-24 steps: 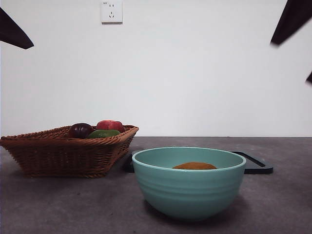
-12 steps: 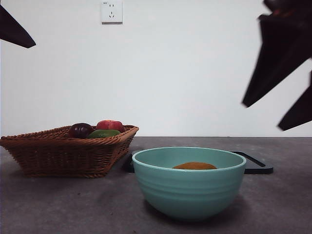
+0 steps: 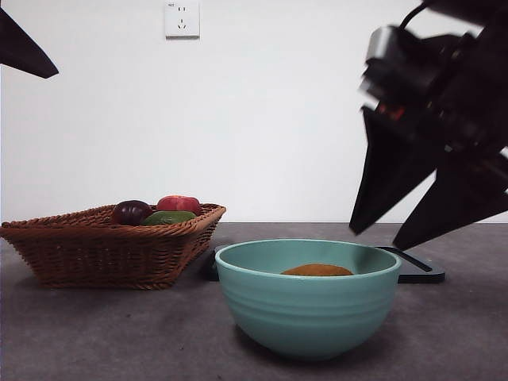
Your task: Pick up the wifruite, put it on the bowl, pick up the plate, put it on desk
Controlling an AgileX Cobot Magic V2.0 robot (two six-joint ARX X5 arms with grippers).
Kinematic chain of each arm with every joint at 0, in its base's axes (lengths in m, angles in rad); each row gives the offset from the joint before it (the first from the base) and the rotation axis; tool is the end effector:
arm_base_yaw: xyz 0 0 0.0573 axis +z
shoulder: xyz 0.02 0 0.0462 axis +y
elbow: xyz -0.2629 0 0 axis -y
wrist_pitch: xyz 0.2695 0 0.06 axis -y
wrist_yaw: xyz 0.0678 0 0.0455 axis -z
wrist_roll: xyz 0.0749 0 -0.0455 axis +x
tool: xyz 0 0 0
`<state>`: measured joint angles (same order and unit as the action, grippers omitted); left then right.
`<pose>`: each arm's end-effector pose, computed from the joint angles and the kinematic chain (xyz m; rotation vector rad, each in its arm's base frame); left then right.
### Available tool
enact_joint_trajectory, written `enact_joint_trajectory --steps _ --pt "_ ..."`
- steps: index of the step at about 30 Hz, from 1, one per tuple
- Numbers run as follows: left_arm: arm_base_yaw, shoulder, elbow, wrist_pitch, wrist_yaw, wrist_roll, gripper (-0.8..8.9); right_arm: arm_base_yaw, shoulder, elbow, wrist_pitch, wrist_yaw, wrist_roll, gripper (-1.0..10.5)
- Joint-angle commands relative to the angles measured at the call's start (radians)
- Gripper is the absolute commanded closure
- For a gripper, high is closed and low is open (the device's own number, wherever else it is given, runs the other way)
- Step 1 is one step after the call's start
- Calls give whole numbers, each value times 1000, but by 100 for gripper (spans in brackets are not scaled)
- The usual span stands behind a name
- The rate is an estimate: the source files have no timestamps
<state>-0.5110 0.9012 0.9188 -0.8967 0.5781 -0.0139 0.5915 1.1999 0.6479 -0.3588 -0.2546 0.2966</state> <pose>0.1618 -0.1377 0.2738 -0.0426 0.9281 -1.0089 0.2150 0.1671 0.1475 0.1023 1.0288 0.6399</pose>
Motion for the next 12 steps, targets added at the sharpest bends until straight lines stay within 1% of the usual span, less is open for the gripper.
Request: enact_joint_trajectory --steps 1,6,9,12 --pt "-7 5 8 6 6 24 409 24 42 6 35 22 11 736" --pt "-7 5 8 6 6 25 409 48 94 6 82 30 19 782" --pt "-7 5 8 6 6 25 409 55 116 6 91 65 19 822" --pt "-7 5 8 6 6 25 409 55 125 6 99 72 18 853"
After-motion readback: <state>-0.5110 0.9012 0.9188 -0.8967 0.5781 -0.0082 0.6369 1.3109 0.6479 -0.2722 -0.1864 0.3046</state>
